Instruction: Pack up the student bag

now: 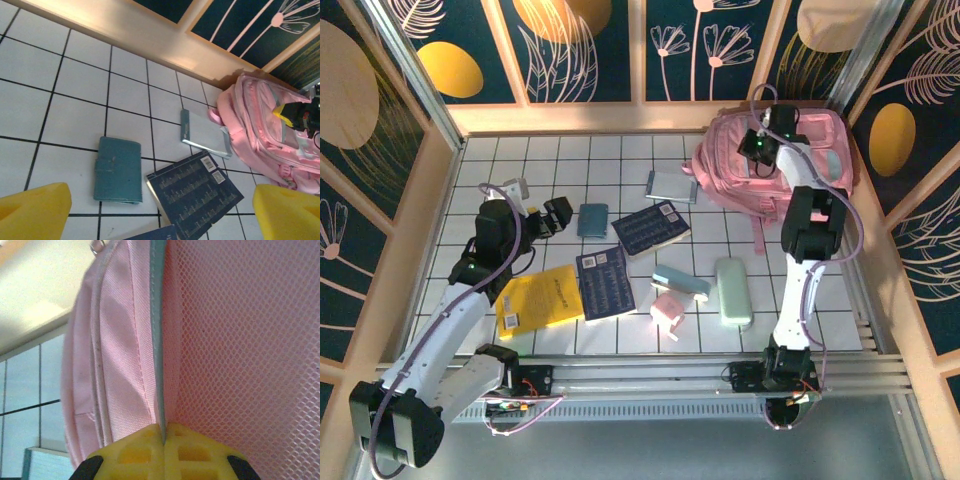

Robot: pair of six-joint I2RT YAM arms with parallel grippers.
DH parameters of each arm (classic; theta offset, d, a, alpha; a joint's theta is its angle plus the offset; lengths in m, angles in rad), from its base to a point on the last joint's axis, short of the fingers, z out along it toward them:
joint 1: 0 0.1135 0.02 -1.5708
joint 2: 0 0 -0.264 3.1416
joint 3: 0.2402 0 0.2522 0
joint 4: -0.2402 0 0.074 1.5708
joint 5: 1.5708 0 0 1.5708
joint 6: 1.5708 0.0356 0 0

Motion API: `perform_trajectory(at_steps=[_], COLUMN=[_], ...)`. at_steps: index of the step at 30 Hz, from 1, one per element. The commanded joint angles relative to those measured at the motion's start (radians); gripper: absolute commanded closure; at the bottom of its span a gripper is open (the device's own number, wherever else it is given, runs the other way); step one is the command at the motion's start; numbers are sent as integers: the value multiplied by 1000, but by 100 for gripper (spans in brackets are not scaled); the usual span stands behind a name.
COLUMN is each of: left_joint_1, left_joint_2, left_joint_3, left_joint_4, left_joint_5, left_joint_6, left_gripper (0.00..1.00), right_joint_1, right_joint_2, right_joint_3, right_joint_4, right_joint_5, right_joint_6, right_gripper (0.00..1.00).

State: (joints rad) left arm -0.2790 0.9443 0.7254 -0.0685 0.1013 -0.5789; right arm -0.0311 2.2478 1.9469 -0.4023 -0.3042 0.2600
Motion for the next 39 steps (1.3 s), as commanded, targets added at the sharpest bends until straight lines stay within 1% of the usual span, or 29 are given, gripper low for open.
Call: perform_trajectory(at_steps=[1, 3, 6, 9, 13, 15, 17, 20, 24, 28, 31, 36, 39], left_joint_1=[3, 1, -1, -12, -51, -97, -171, -282, -387, -492, -534, -549, -552], left_joint_2=[6, 18, 43, 55, 102, 144, 198, 298, 421, 569, 663, 800, 878], left_joint_3=[16, 33, 63, 80, 122, 164, 221, 315, 401, 535, 629, 754, 817], left_joint_4=[34, 37, 47, 65, 52, 21, -23, -81, -93, -126, -135, -155, -171], left_joint_5=[50, 95, 165, 181, 195, 182, 137, 71, 26, -26, -37, -57, -35], left_joint_6=[15, 23, 29, 18, 31, 55, 91, 133, 133, 148, 144, 138, 118], left_gripper=[6, 9, 18, 21, 26, 27, 27, 27, 28, 30, 30, 35, 40], right_joint_1=[14, 13, 13, 13, 16, 21, 33, 71, 126, 165, 178, 184, 184], right_joint_2=[-183, -220, -266, -325, -390, -423, -460, -498, -495, -479, -483, -494, -498], right_joint_3=[5, 11, 2, -55, -135, -189, -253, -299, -272, -247, -228, -183, -165], right_joint_4=[14, 10, -2, 21, 61, 91, 138, 154, 98, 69, 65, 59, 57], right_joint_5=[-28, -46, -69, -86, -117, -118, -110, -31, 70, 96, 100, 88, 69], right_joint_6=[-3, 6, 27, 66, 166, 239, 319, 419, 516, 610, 665, 727, 760], right_gripper=[100, 100, 100, 100, 100, 100, 100, 100, 100, 100, 100, 100, 100])
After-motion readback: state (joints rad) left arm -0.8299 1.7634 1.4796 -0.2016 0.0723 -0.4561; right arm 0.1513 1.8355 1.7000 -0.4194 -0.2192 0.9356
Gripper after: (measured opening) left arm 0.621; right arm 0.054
